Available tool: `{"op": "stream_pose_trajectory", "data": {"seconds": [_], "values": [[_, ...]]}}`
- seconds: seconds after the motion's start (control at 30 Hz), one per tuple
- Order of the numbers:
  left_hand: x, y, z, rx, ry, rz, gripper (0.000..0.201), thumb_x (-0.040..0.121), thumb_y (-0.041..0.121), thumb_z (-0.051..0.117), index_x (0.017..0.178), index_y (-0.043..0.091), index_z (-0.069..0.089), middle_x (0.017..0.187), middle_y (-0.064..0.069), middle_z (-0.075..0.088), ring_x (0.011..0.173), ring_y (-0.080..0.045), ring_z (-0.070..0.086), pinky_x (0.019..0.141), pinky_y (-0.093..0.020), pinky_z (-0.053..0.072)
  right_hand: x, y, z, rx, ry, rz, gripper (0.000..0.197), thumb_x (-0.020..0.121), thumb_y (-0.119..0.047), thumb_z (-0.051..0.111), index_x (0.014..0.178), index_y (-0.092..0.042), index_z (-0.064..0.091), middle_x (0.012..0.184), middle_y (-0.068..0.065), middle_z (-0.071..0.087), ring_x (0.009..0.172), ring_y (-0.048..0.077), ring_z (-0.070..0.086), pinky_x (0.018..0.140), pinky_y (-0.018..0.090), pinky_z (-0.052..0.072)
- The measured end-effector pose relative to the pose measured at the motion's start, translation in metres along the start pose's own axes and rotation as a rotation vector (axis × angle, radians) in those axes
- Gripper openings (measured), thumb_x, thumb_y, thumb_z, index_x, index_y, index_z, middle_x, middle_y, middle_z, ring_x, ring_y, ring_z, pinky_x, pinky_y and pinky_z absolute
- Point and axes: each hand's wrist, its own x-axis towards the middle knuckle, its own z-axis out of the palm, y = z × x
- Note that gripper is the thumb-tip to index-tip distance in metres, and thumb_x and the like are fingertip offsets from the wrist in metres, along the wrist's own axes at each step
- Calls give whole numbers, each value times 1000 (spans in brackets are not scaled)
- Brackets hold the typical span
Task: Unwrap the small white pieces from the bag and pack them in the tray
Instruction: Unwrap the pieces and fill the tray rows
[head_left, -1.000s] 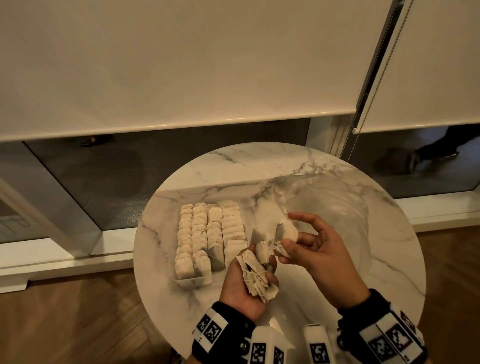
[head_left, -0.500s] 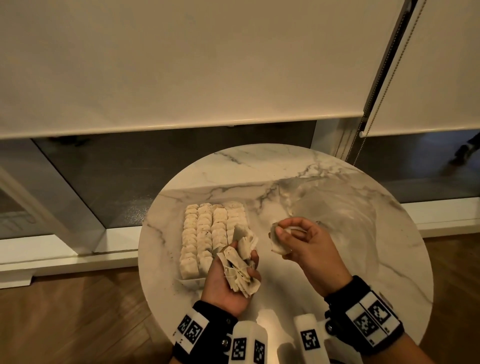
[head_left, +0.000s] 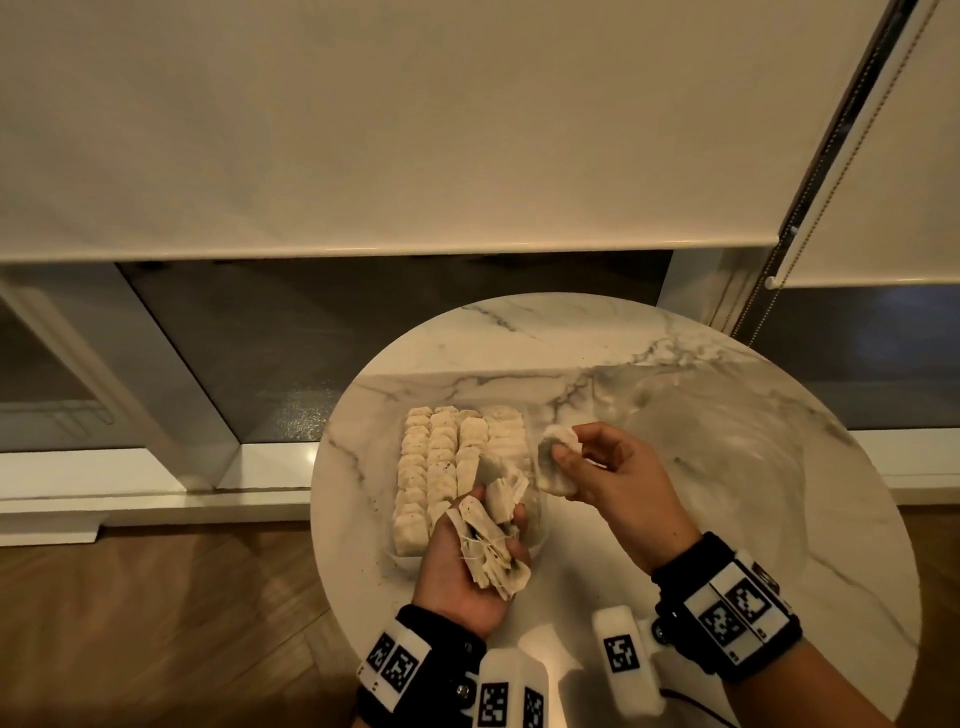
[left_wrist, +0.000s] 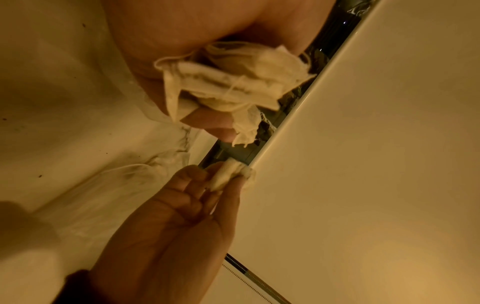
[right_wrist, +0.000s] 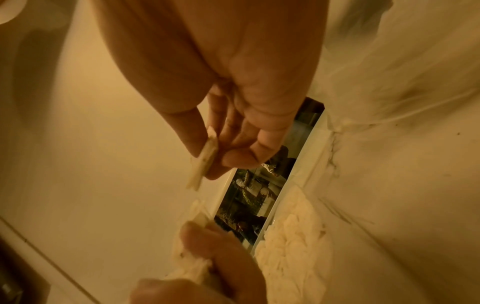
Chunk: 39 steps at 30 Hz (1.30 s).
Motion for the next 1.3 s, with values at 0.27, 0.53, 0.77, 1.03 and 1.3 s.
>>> {"op": "stream_pose_trajectory", "data": {"seconds": [0.27, 0.53, 0.77, 1.03, 1.3], "values": [[-6, -6, 10, -8, -18, 11, 34, 81, 27, 55, 109, 12, 69, 70, 1, 72, 82, -19, 64, 49, -22, 52, 5, 7, 16, -28, -92, -59, 24, 82, 4, 76, 99, -12, 70, 93, -2, 66, 59, 23, 56, 48, 30, 47], [-14, -2, 17, -14, -20, 41, 25, 84, 26, 50, 103, 16, 63, 54, 6, 67, 44, -8, 64, 43, -18, 50, 7, 7, 19, -82, -48, -123, 7, 83, -6, 78, 89, -7, 76, 83, 12, 76, 71, 15, 67, 60, 24, 51], [-15, 15, -1, -7, 59, 124, 25, 91, 25, 49, 95, 13, 71, 72, -1, 74, 63, -18, 73, 51, -24, 55, 14, -6, 16, -39, -87, -144, 20, 85, 4, 72, 104, -2, 71, 84, 18, 74, 60, 6, 62, 53, 21, 48], [-20, 47, -13, -86, 17, 95, 26, 81, 28, 53, 85, 16, 75, 68, 7, 71, 90, -14, 62, 48, -21, 53, 27, -4, 18, -214, -146, -68, 5, 88, -1, 71, 92, -3, 74, 84, 13, 75, 70, 15, 69, 60, 25, 56], [-19, 58, -25, -147, 43, 78, 30, 89, 27, 55, 77, 11, 77, 83, 1, 69, 68, -23, 73, 44, -26, 54, 42, 7, 27, -527, -212, 4, 6, 87, -12, 74, 82, -15, 77, 79, 2, 75, 68, 9, 66, 63, 24, 55]]}}
